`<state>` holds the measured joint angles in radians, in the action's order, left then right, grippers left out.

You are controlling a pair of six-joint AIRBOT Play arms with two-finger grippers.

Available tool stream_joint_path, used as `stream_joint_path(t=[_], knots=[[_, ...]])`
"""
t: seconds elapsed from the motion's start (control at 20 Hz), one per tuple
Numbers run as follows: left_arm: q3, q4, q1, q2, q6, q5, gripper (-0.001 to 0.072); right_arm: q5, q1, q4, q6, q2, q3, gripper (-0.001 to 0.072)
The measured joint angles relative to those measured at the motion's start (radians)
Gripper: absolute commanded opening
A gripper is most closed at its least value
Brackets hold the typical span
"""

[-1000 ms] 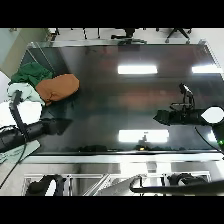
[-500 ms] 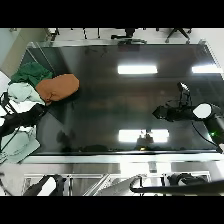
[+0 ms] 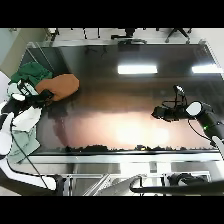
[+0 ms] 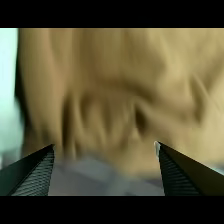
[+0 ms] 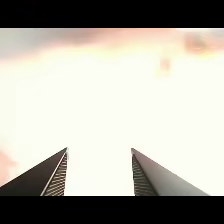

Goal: Fold the shirts.

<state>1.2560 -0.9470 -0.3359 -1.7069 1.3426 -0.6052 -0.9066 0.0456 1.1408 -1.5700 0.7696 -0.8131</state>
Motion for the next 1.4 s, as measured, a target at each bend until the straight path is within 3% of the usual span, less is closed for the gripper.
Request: stream_joint_path(t=[0.05,0.1,0.15,0.25,0.3,0.35,0.75,1.05,1.2,1.4], knots=[[0.039,-0.001,0.002,-0.042,0.0,-0.002,0.059,0.001,0.0,0.0,0.0,0.001,0.0,0.0435],[0.077,-0.004,0.004,-0.083,0.0,-0.009,0.0282,0.002,0.0,0.0,0.0,0.003,0.0,0.0434],[0.119,-0.004,0.006,-0.122,0.0,-0.023,0.0018,0.005,0.0,0.0,0.0,0.003,0.0,0.0433],[0.194,-0.003,0.008,-0.175,0.0,-0.079,0.0013,0.007,0.0,0.0,0.0,0.005,0.0,0.0394],[0.233,-0.003,0.011,-0.194,0.0,-0.119,0.0013,0.007,0.0,0.0,0.0,0.005,0.0,0.0246],[0.274,-0.005,0.017,-0.204,0.0,-0.161,0.0013,0.007,0.0,0.0,0.0,0.005,0.0,0.0191],[0.584,0.063,0.188,-0.034,0.0,-0.47,0.0013,-0.006,-0.008,0.011,0.0,-0.002,-0.049,0.0185],[0.646,0.114,0.431,0.132,0.026,-0.675,0.0013,-0.153,-0.12,0.026,0.031,-0.046,-0.163,0.0186],[0.642,0.087,0.56,0.152,0.055,-0.724,0.0014,-0.219,-0.152,0.026,0.046,-0.065,-0.177,0.0187],[0.546,0.021,0.679,0.158,0.072,-0.68,0.002,-0.257,-0.15,0.014,0.063,-0.061,-0.157,0.019]])
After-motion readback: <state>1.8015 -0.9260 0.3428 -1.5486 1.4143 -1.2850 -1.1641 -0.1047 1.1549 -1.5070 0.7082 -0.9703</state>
